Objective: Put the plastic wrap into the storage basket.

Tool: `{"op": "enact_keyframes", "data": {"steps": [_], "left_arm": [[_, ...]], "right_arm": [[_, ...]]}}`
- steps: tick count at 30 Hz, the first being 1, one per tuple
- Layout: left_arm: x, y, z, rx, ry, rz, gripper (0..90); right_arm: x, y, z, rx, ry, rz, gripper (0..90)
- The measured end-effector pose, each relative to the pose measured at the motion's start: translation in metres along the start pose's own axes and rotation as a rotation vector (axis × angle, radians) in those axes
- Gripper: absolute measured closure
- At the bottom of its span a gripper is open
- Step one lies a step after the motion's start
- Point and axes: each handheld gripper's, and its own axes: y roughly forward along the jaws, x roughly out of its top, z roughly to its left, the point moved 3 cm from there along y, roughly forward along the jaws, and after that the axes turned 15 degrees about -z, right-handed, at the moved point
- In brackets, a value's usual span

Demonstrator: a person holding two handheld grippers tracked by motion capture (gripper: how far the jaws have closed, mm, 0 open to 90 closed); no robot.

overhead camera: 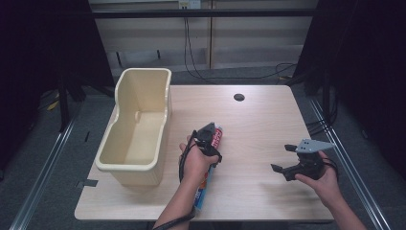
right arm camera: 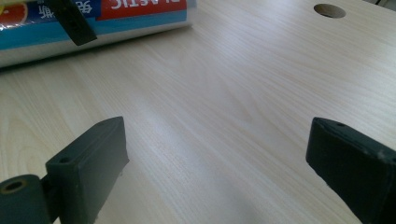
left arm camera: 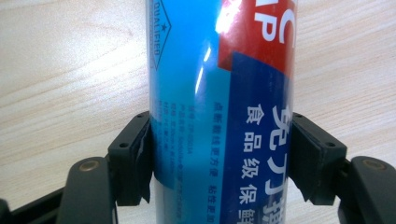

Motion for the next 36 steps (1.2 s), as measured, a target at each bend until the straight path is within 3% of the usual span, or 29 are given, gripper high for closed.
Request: {"op": "enact_keyframes", "data": {"steps": [3, 9, 13, 16, 17, 21, 24, 29, 32, 36], "left_arm": [[0.001, -0.001, 0.000, 0.002, 0.016, 0.021, 32.4], [0.006, -0.010, 0.003, -0.047, -0.008, 0.042, 32.5], [0.012, -0.023, 0.005, -0.057, -0.028, 0.038, 32.5], [0.018, -0.034, 0.009, -0.061, 0.002, 0.019, 32.5], [0.020, -0.037, 0.008, -0.061, -0.020, 0.004, 32.5], [0.027, -0.049, 0.012, -0.064, -0.008, -0.022, 32.5], [0.031, -0.057, 0.013, -0.076, -0.022, -0.046, 32.6], [0.037, -0.069, 0.014, -0.082, -0.014, -0.065, 32.5], [0.040, -0.075, 0.014, -0.106, -0.042, -0.068, 32.5], [0.043, -0.084, 0.015, -0.110, -0.031, -0.068, 32.5]], "right_arm": [[0.000, 0.000, 0.000, 0.000, -0.003, -0.001, 5.1], [0.000, 0.000, -0.001, 0.006, 0.003, -0.005, 5.0], [0.000, 0.000, -0.001, 0.009, 0.004, -0.009, 4.8], [0.000, 0.000, -0.001, 0.012, 0.004, -0.012, 4.8], [0.000, 0.000, -0.001, 0.008, 0.006, -0.011, 4.8], [0.001, 0.000, -0.001, 0.010, 0.005, -0.014, 4.7], [0.001, 0.000, -0.001, 0.009, 0.007, -0.016, 4.7], [0.001, -0.001, -0.002, 0.008, 0.009, -0.019, 4.7], [0.001, -0.001, -0.001, 0.010, 0.011, -0.019, 4.7], [0.001, -0.001, -0.002, 0.002, 0.013, -0.022, 4.6]]}}
